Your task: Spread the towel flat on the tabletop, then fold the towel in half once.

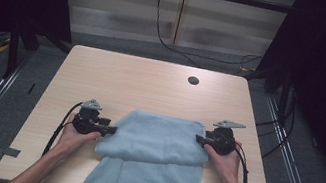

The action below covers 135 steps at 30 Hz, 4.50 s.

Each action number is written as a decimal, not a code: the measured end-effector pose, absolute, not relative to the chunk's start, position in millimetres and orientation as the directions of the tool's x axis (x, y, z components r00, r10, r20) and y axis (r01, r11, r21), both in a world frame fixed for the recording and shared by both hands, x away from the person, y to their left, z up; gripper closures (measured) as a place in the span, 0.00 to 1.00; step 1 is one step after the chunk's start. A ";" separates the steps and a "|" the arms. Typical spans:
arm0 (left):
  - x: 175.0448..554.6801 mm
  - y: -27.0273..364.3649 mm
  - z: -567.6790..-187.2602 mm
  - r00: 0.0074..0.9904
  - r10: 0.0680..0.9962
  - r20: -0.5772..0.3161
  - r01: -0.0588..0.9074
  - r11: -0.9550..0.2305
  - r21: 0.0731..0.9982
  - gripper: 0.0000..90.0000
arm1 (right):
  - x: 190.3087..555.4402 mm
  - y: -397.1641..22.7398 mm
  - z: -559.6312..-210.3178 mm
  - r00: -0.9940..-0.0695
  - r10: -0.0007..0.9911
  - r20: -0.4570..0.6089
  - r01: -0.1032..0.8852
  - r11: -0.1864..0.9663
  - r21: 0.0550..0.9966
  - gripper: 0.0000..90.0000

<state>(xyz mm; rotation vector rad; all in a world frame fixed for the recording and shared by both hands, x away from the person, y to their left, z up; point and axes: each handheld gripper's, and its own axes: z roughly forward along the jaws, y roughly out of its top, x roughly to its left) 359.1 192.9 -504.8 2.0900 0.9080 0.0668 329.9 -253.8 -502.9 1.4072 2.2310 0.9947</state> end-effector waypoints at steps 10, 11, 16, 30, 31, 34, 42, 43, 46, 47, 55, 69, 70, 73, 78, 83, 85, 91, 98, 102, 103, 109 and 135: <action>352.2 200.8 -469.6 0.761 0.586 -0.278 0.511 -0.277 0.814 0.95 | 325.4 -241.2 -489.6 -0.526 0.845 0.095 0.584 0.277 0.763 0.96; 352.1 201.1 -461.9 0.766 0.584 -0.270 0.492 -0.263 0.830 0.95 | 326.3 -242.1 -483.7 -0.524 0.844 0.115 0.572 0.248 0.782 0.96; 358.5 197.7 -420.6 0.774 0.595 -0.216 0.419 -0.225 0.880 0.96 | 333.3 -241.2 -449.4 -0.527 0.842 0.118 0.501 0.195 0.843 0.96; 411.6 206.0 -383.1 0.666 0.729 -0.159 0.412 -0.181 0.893 0.79 | 381.4 -252.0 -388.5 -0.477 0.865 0.157 0.416 0.065 0.907 0.85; 413.4 208.1 -392.0 0.646 0.745 -0.169 0.430 -0.172 0.886 0.75 | 387.3 -250.7 -396.3 -0.460 0.874 0.157 0.451 0.078 0.889 0.80; 412.0 215.2 -414.5 0.644 0.742 -0.188 0.471 -0.190 0.861 0.73 | 394.1 -251.5 -421.9 -0.400 0.906 0.141 0.522 0.099 0.847 0.70; 386.9 210.7 -456.6 0.711 0.677 -0.191 0.506 -0.304 0.807 0.75 | 368.1 -243.8 -444.7 -0.464 0.876 0.134 0.543 0.161 0.824 0.68; 383.7 208.0 -463.9 0.721 0.667 -0.188 0.508 -0.323 0.799 0.75 | 363.4 -240.3 -446.9 -0.487 0.862 0.140 0.552 0.179 0.814 0.68; 378.0 203.3 -485.2 0.726 0.661 -0.190 0.526 -0.356 0.772 0.73 | 348.6 -230.3 -456.9 -0.536 0.831 0.151 0.565 0.220 0.795 0.69; 377.2 203.2 -490.9 0.723 0.661 -0.201 0.536 -0.352 0.767 0.72 | 344.5 -228.4 -461.9 -0.550 0.820 0.157 0.566 0.227 0.793 0.69; 381.3 207.0 -503.8 0.708 0.671 -0.220 0.561 -0.346 0.752 0.63 | 344.7 -220.7 -500.0 -0.558 0.812 0.170 0.616 0.268 0.741 0.56; 353.4 210.9 -508.9 0.761 0.627 -0.166 0.503 -0.409 0.761 0.74 | 320.2 -221.4 -510.2 -0.595 0.795 0.117 0.574 0.318 0.754 0.57; 350.6 212.3 -508.5 0.764 0.622 -0.170 0.504 -0.413 0.758 0.74 | 317.3 -223.4 -511.0 -0.593 0.793 0.143 0.579 0.295 0.760 0.57; 340.6 214.3 -508.0 0.769 0.614 -0.179 0.506 -0.414 0.757 0.74 | 307.6 -224.7 -510.6 -0.602 0.781 0.165 0.584 0.290 0.758 0.57; 324.3 215.7 -508.2 0.772 0.610 -0.179 0.502 -0.413 0.760 0.74 | 288.1 -223.2 -508.5 -0.624 0.762 0.175 0.588 0.310 0.747 0.57; 311.8 215.6 -508.0 0.777 0.601 -0.190 0.504 -0.412 0.759 0.74 | 272.2 -224.5 -507.3 -0.621 0.758 0.201 0.602 0.298 0.741 0.57; 305.2 217.5 -507.5 0.782 0.594 -0.188 0.500 -0.419 0.758 0.74 | 267.1 -224.7 -506.9 -0.629 0.752 0.198 0.599 0.307 0.739 0.57; 286.1 218.5 -504.9 0.796 0.579 -0.175 0.490 -0.449 0.747 0.70 | 255.1 -225.5 -506.1 -0.636 0.738 0.227 0.611 0.302 0.731 0.57; 270.6 222.7 -503.1 0.809 0.556 -0.188 0.491 -0.465 0.736 0.70 | 235.5 -220.8 -504.0 -0.649 0.721 0.240 0.617 0.316 0.720 0.57; 259.9 222.8 -501.6 0.816 0.547 -0.189 0.489 -0.477 0.731 0.65 | 222.8 -219.4 -502.8 -0.664 0.710 0.236 0.613 0.335 0.715 0.57; 257.1 222.7 -501.1 0.818 0.542 -0.193 0.490 -0.480 0.728 0.63 | 219.6 -218.5 -502.4 -0.668 0.707 0.232 0.610 0.341 0.715 0.57; 254.1 221.7 -497.1 0.820 0.530 -0.217 0.503 -0.485 0.715 0.58 | 209.1 -213.9 -497.7 -0.698 0.681 0.220 0.594 0.381 0.709 0.51; 339.4 192.7 -501.2 0.777 0.615 -0.136 0.507 -0.483 0.714 0.45 | 361.7 -231.9 -502.8 -0.545 0.826 0.142 0.627 0.290 0.723 0.42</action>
